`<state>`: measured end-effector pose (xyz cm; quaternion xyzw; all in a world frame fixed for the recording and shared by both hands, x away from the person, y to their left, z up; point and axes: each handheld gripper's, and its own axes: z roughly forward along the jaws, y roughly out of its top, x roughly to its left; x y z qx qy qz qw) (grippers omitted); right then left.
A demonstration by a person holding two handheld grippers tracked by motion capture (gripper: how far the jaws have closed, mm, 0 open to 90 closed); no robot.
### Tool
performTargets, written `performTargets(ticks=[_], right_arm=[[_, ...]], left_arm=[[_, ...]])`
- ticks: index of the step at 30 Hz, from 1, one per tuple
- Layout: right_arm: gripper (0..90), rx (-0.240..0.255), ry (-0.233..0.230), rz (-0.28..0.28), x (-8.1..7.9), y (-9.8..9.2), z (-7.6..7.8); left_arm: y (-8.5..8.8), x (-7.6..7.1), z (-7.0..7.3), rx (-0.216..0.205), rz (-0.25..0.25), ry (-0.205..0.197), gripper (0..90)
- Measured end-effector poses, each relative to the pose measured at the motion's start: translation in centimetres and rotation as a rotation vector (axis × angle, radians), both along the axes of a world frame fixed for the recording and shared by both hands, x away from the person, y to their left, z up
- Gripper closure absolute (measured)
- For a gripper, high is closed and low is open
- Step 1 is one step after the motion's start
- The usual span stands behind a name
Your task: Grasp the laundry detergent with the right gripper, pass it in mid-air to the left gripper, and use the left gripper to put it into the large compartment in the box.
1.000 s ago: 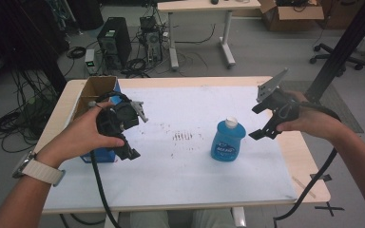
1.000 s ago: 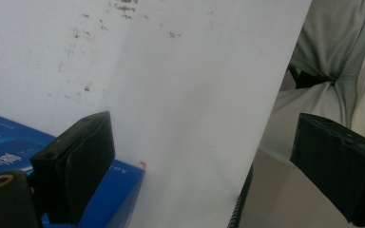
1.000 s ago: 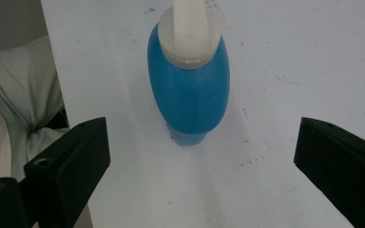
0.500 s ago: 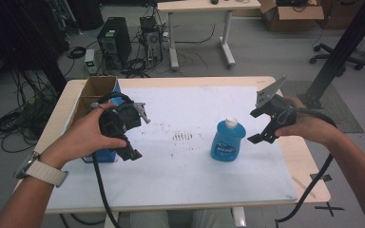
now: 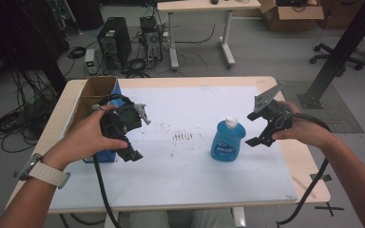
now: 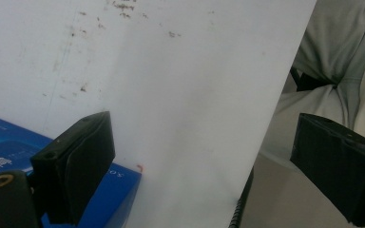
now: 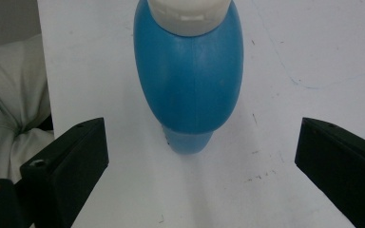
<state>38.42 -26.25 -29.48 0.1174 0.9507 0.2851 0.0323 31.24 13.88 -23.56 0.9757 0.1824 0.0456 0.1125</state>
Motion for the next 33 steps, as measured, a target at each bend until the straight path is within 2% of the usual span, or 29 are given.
performTargets(ticks=[10,33], right_arm=[[3.6,0.033,-0.001,0.025,0.7,0.0,-1.1],[3.6,0.061,0.012,0.04,0.9,0.3,-3.4]], left_arm=[[0.0,0.0,-0.2,-0.003,0.006,0.002,7.7],[-0.2,0.2,-0.6,-0.011,0.009,0.003,7.9]])
